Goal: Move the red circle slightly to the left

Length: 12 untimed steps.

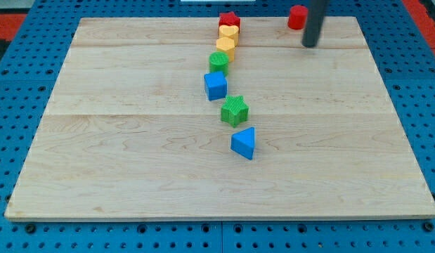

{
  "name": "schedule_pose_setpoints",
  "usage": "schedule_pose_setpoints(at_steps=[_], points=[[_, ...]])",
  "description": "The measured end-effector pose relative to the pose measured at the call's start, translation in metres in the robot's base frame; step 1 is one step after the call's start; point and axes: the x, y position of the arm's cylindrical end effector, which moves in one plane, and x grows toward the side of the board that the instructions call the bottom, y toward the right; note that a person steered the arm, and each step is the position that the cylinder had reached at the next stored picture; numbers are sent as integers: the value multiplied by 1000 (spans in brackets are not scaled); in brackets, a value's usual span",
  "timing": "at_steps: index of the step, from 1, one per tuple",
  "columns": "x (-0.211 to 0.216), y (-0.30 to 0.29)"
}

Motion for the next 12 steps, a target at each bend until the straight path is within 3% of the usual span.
schedule_pose_setpoints(at_steps=[1, 2, 3, 4, 6, 8, 9, 12], points=[[-19, 45], [-83, 80], [-95, 84], [-95, 68], [-95, -23], [-62, -92], [-95, -101], [-93, -104]])
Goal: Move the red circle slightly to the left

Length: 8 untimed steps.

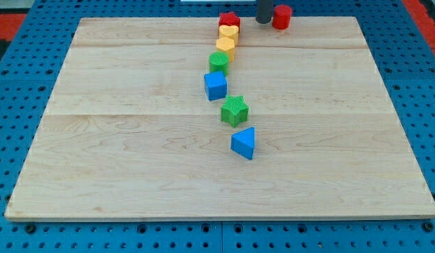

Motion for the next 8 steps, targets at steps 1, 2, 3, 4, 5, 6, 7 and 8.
schedule_pose_setpoints(at_steps=[1, 2, 3, 4, 5, 6, 7, 8], points=[[36, 10], [71, 27], [84, 91], [66, 129], [64, 129], [64, 130], [63, 223], [61, 254]])
